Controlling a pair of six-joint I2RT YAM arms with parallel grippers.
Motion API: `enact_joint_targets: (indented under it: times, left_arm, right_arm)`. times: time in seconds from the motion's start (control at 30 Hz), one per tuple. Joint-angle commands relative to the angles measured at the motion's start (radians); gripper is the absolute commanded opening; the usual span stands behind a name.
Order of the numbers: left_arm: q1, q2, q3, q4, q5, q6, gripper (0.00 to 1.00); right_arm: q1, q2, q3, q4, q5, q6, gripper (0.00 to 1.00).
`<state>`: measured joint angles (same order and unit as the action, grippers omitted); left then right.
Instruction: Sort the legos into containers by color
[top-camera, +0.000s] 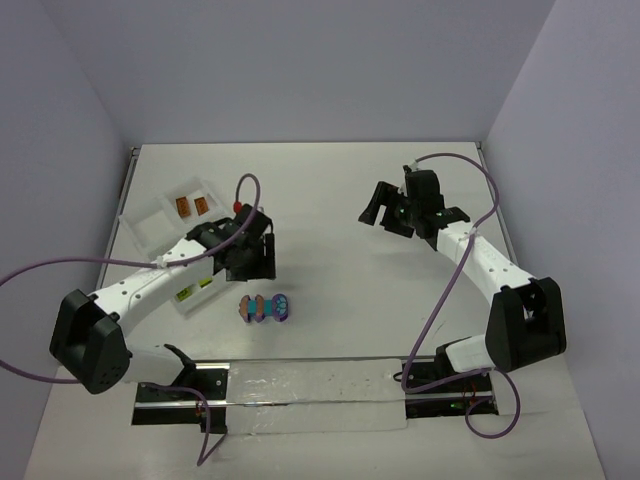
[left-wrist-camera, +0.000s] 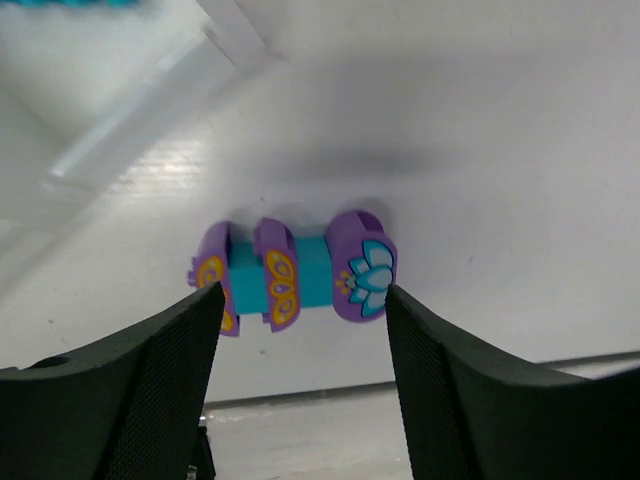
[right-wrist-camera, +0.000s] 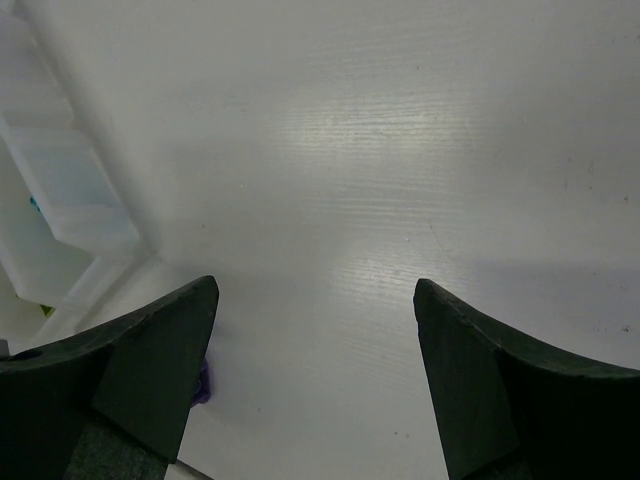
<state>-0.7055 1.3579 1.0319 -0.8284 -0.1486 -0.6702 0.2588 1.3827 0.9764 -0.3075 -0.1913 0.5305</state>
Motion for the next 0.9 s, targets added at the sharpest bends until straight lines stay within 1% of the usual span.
enact_joint_targets:
  times: [0.0,0.1,0.13,0.17,0.27,0.37,0.5,0.6,0.7,0.87]
  left_arm:
    - [-0.098,0.060,0.001,-0.020,-0.040,-0.029,0.81]
    - [-0.136,0.083,-0.001,-0.034,-0.070,-0.055,0.89]
    - [-0.143,0.084,-0.001,-0.038,-0.084,-0.084,0.91]
    - [-0.146,0.078,-0.001,-0.039,-0.089,-0.101,0.92]
    - [-0.149,0.047,-0.015,-0.073,-0.169,-0.228,0.92]
    - [-0.149,-0.003,-0.036,-0.155,-0.250,-0.397,0.91]
    - [-0.144,-0.086,-0.082,-0.199,-0.260,-0.543,0.89]
    - [-0.137,-0.080,-0.114,-0.204,-0.252,-0.562,0.89]
    - [-0.135,-0.059,-0.124,-0.192,-0.242,-0.532,0.89]
    - [-0.132,-0.009,-0.161,-0.079,-0.135,-0.450,0.89]
  right_arm:
    - [-0.006,-0.027,-0.008,0.014,0.008,-0.017,0.87]
    - [-0.006,-0.017,-0.003,0.013,0.001,-0.018,0.87]
    - [-0.006,-0.014,-0.001,0.014,-0.002,-0.018,0.87]
    - [-0.006,-0.014,0.000,0.014,-0.003,-0.018,0.87]
    - [-0.004,-0.008,0.009,0.002,-0.022,-0.035,0.87]
    - [0.012,0.004,0.033,-0.032,-0.019,-0.074,0.86]
    - [0.042,0.015,0.038,-0.035,-0.026,-0.082,0.87]
    - [0.052,0.024,0.029,-0.025,-0.045,-0.072,0.86]
    - [0.062,0.026,0.027,-0.021,-0.054,-0.066,0.86]
    - [0.071,0.017,0.031,-0.023,-0.051,-0.065,0.86]
